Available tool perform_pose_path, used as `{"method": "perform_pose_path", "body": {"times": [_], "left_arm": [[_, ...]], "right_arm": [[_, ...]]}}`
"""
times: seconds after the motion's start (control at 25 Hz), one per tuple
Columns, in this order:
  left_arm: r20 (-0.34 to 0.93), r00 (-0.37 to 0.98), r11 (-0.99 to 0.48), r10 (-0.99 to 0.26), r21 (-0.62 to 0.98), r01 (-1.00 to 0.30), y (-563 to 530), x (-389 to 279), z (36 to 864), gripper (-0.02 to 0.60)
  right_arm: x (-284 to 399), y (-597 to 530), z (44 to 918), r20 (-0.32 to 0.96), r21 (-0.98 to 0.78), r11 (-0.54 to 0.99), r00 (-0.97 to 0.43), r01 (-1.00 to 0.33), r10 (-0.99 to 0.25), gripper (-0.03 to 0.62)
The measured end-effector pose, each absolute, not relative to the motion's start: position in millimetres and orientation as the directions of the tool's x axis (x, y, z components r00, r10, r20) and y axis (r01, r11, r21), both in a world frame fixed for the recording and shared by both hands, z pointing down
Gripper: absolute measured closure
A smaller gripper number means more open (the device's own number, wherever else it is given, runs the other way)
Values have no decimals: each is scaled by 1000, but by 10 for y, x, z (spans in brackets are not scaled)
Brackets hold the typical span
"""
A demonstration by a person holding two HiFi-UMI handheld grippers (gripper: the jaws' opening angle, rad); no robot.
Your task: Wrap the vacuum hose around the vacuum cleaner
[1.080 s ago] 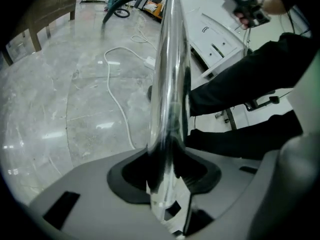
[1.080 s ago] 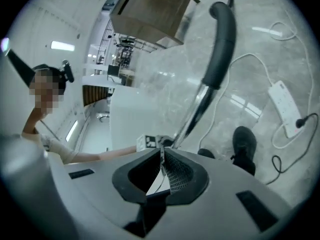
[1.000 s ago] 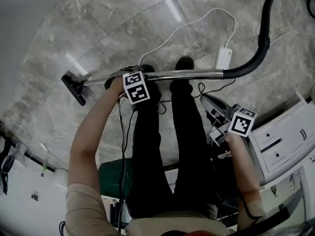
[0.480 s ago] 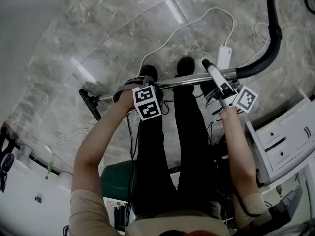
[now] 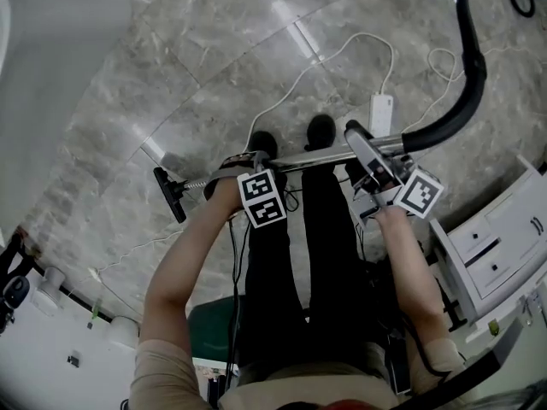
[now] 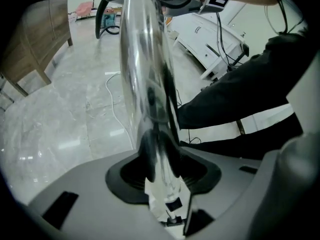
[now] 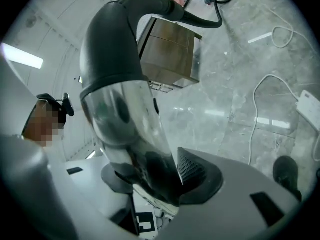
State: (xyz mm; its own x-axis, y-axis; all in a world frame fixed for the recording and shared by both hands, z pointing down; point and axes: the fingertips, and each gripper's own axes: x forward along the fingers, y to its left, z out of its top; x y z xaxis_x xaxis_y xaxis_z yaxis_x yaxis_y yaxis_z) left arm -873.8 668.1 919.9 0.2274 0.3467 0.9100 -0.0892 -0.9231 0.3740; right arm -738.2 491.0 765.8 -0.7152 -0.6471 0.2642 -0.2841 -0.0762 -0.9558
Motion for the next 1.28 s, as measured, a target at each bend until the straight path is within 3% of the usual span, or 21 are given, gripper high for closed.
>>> {"method": "perform_pose_path", "body": {"times": [0.28, 0.48, 0.68, 0.96, 1.28], "left_arm": [[950, 159, -963, 269, 269, 18, 6371, -8757, 8771, 423], [950, 180, -967, 256, 250, 55, 6259, -8721, 8225, 423], [961, 169, -975, 218, 206, 85, 6148, -8670, 7460, 423], [957, 134, -964, 259, 248, 90, 6275, -8937, 6287, 423], [969, 146, -980, 199, 193, 49, 6274, -8943, 5404, 423]], "right_arm": [[-7377, 4989, 6941, 275, -934, -31, -663, -355, -696, 393], [-7282, 4987, 6411, 258, -938, -30, -638, -345, -726, 391], [-7145, 5020, 5641, 153, -954, 57, -642, -294, -751, 391], [-7268, 5089, 4617, 26, -972, 140, -684, -187, -729, 390], [-7222, 5128, 3760, -46, -965, 210, -681, -160, -731, 393]]}}
